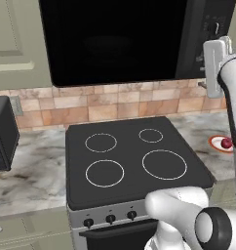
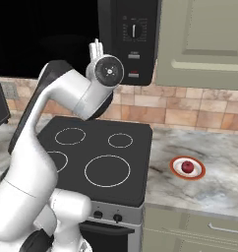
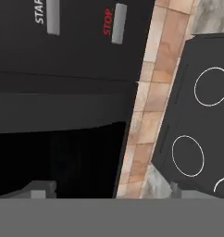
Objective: Remove the apple from the bowl and place it on the small plate. Then place the bowl with only the shrimp in the microwave, close the door, and press the start button to microwave the shrimp.
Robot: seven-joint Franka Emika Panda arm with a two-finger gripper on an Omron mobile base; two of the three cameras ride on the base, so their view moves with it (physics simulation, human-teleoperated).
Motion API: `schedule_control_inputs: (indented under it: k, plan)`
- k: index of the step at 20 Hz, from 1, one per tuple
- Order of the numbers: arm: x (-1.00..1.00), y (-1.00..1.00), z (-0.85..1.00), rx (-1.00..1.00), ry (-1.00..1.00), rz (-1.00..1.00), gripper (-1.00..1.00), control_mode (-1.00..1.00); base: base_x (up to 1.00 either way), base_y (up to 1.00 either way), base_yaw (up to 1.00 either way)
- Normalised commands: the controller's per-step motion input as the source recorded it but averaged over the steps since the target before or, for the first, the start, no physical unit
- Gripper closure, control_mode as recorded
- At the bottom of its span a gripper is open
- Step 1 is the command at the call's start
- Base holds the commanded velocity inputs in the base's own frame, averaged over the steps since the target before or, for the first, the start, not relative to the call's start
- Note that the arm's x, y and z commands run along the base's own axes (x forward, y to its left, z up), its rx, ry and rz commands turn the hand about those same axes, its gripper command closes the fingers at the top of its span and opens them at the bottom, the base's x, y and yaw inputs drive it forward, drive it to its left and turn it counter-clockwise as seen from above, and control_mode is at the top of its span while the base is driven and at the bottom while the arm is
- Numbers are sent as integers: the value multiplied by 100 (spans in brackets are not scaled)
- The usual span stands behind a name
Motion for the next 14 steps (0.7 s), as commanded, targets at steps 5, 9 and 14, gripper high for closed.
schedule_control_inputs:
  k: [5, 9, 14]
  plan:
    - [3, -91, 0, 18, 0, 0, -100, -100, 0, 0, 0]
    - [38, -46, 0, 9, -3, 0, -100, -100, 0, 0, 0]
    - [38, -31, 0, 6, -4, 4, -100, -100, 0, 0, 0]
